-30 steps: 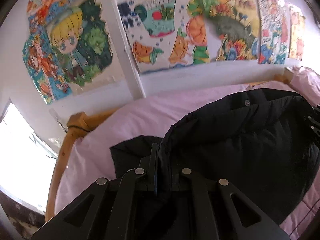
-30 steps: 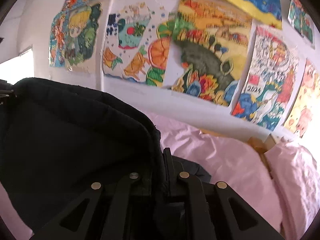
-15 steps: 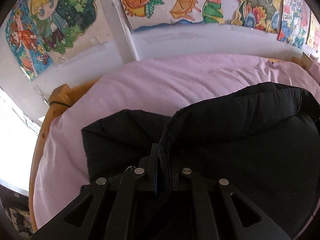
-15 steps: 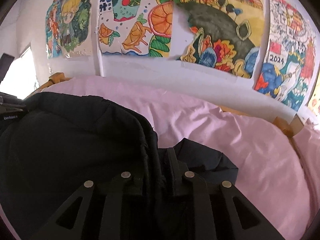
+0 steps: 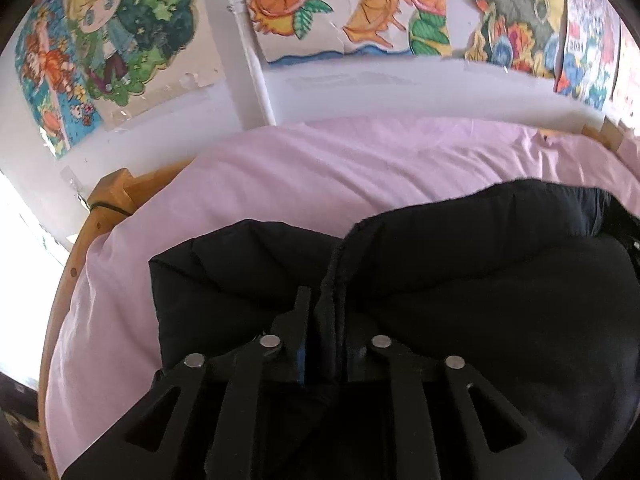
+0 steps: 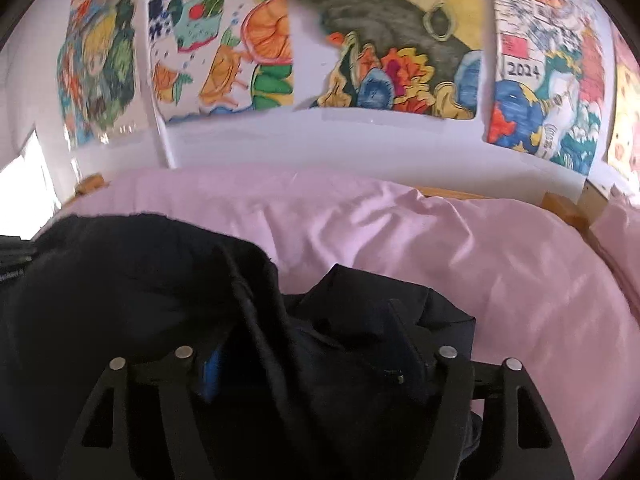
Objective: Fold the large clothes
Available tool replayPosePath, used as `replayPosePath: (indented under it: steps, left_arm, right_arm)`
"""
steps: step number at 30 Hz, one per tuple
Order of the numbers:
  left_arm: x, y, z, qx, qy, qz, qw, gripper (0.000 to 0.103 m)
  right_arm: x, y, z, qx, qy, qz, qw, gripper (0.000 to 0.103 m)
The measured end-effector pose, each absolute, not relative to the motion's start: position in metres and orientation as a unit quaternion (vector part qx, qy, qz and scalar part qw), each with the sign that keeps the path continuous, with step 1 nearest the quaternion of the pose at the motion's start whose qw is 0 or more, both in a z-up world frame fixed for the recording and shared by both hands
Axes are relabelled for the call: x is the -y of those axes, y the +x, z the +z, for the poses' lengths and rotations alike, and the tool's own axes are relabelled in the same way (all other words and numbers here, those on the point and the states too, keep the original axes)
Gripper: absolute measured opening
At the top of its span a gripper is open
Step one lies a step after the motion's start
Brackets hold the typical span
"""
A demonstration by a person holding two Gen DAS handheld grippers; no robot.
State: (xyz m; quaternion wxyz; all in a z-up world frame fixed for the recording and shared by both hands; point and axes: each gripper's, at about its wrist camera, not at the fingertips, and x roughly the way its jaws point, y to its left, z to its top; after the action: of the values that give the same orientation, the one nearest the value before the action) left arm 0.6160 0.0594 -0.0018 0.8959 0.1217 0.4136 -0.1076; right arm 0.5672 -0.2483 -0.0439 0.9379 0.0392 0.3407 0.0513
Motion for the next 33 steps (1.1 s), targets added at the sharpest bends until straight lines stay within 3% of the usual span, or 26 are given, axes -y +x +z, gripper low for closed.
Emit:
replayPosePath:
  steps: [3, 5, 6, 10, 20, 27, 33]
  left_arm:
    - [-0.064, 0.613, 0.007, -0.403, 0.114, -0.089, 0.904, 0.043]
    - [-0.07, 0.607, 0.016, -0.379, 0.11, -0.067, 0.916, 0.076]
    - [-0.074, 0.603, 0.021, -0.366, 0.103, -0.063, 0.923, 0.079]
    - [-0.089, 0.596, 0.036, -0.349, 0.065, -0.048, 0.934, 0.082]
    - [-0.06, 0.525, 0.049, -0.279, 0.09, -0.089, 0.952, 0.084]
    - [-0.011, 0.5, 0.022, -0.251, 0.168, -0.122, 0.946, 0.085]
    - [-0.018, 0.524, 0.014, -0.25, 0.153, -0.102, 0.951, 0.091]
  right_arm:
    - [0.248, 0.562, -0.04, -0.335, 0.021, 0.047, 0.941, 0.074]
    - [0.243, 0.556, -0.036, -0.329, -0.02, 0.043, 0.943, 0.074]
    - [0.241, 0.553, -0.034, -0.323, -0.033, 0.04, 0.945, 0.074]
    - [0.246, 0.539, -0.021, -0.292, -0.06, 0.012, 0.955, 0.086]
    - [0.245, 0.487, 0.011, -0.247, -0.032, -0.006, 0.969, 0.098]
    - [0.197, 0.476, -0.009, -0.258, -0.072, 0.048, 0.962, 0.098]
    - [0.196, 0.494, -0.028, -0.26, -0.069, 0.028, 0.963, 0.101]
